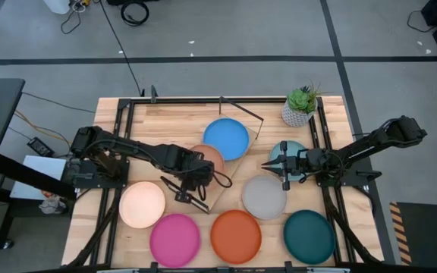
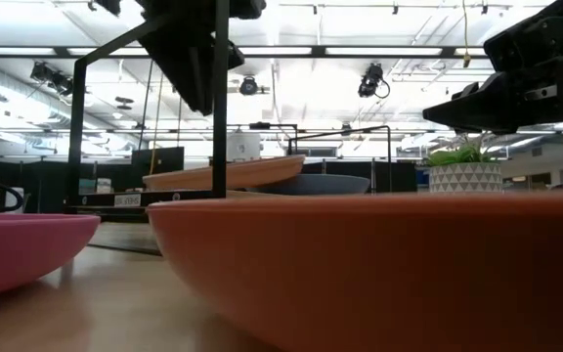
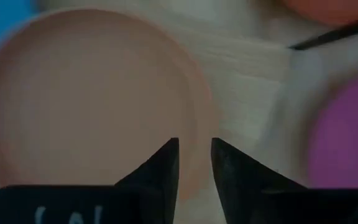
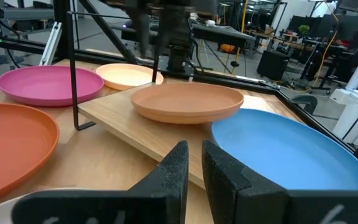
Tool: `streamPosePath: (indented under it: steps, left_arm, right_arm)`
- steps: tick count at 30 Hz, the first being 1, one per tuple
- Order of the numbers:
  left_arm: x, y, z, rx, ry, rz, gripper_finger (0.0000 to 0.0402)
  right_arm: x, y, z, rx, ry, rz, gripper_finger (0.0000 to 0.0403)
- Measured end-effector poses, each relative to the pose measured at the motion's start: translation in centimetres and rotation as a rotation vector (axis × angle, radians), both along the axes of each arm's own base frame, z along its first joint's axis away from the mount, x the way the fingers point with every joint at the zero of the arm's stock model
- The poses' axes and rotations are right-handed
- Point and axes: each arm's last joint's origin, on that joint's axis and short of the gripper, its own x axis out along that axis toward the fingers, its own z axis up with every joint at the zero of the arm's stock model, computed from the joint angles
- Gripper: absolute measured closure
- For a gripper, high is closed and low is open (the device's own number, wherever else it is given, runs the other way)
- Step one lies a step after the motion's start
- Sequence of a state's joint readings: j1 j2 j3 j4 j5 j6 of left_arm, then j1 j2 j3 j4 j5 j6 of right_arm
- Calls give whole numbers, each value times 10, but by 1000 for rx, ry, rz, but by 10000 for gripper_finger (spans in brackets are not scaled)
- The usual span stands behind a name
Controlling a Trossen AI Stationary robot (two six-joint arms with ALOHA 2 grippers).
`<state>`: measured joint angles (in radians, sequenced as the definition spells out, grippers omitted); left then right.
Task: Place and stack plates onto a shelf
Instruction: Put the brown plate on the shelf
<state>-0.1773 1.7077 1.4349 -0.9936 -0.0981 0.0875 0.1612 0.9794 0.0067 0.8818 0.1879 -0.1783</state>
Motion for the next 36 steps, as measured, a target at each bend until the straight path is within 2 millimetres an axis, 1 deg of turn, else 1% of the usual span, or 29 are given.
streamPosePath:
  steps: [3, 7, 12, 15, 21, 23, 27, 30, 33, 36]
  left_arm:
    - [6, 11, 0, 111, -69, 38, 305]
    - [16, 30, 1, 171, -154, 99, 311]
    - [21, 58, 4, 215, -236, 343, 312]
    - [23, 73, 5, 199, -276, 450, 312]
    - [30, 102, 11, 162, -396, 574, 312]
    - [33, 113, 10, 161, -422, 609, 312]
    - [38, 133, -4, 155, -401, 681, 312]
    - [40, 146, -20, 60, -343, 733, 312]
    - [41, 150, -32, -18, -280, 733, 313]
    - [42, 145, -37, -43, -233, 678, 313]
  right_arm:
    - [0, 0, 0, 1, -4, 0, 350]
    - [0, 0, 1, 1, -7, 0, 350]
    - [0, 0, 1, 1, -7, 0, 350]
    - [0, 0, 1, 0, -7, 0, 350]
    - [0, 0, 1, 1, -7, 0, 350]
    - [0, 0, 1, 1, -7, 0, 350]
    - [0, 0, 1, 1, -7, 0, 350]
    - [0, 0, 0, 0, -3, 2, 350]
    - [0, 0, 0, 0, -3, 3, 350]
    - [0, 0, 0, 1, -5, 3, 350]
